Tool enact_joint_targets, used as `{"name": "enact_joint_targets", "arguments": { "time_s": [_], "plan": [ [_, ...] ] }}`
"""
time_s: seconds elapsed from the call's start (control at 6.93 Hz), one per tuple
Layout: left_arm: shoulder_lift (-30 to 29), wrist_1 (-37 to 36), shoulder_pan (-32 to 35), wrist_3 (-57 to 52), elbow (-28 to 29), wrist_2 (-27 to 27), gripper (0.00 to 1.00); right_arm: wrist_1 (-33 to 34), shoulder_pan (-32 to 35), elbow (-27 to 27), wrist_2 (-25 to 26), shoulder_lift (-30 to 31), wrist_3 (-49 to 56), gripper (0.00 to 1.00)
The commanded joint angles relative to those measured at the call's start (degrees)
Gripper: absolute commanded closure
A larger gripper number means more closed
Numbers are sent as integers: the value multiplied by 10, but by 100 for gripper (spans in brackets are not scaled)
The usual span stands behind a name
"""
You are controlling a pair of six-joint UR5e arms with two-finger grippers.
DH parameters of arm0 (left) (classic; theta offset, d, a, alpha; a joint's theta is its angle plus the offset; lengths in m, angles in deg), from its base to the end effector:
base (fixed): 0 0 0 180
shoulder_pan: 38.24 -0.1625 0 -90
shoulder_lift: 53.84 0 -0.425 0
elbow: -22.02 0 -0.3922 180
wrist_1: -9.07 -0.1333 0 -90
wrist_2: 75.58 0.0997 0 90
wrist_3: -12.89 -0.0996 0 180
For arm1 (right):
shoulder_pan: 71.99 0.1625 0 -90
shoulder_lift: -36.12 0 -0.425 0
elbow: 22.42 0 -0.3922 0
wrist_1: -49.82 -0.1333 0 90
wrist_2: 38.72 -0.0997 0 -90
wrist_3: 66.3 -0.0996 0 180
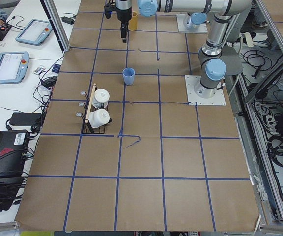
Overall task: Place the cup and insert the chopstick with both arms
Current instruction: 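Lower the left gripper onto the blue cup while the right descends to the chopstick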
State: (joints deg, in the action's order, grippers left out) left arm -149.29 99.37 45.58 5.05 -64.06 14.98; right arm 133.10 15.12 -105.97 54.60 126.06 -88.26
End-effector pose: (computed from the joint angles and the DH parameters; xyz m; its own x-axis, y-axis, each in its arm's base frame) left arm -0.0746 -0.5401 0.4724 -0.9996 0.0292 -0.0053 0.0290 0.9990 0.0330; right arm 0.1027 -0.4951 0.5311 -0.9059 0.4199 0.0559 0.4196 0.9076 -0.0163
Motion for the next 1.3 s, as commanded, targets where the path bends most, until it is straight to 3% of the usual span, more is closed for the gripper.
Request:
{"name": "enact_joint_targets", "arguments": {
  "time_s": [0.0,0.14,0.29,0.58,0.72,1.15],
  "plan": [
    [-16,-78,-62,-63,-83,0,0,12,-20,1,-71,-7,-51,0],
    [-18,-176,-64,-73,-153,1,0,28,-31,-1,-90,-19,-55,0],
    [-19,-226,-68,-74,-191,1,0,30,-34,-1,-122,-40,-66,0],
    [-46,-241,-68,-62,-197,-5,1,30,-38,-8,-173,-74,-155,0],
    [-60,-244,-67,-60,-207,-5,6,23,-49,-13,-174,-87,-167,0],
    [-93,-275,-68,-15,-215,0,9,25,-79,-88,-273,-100,-196,0]
  ]
}}
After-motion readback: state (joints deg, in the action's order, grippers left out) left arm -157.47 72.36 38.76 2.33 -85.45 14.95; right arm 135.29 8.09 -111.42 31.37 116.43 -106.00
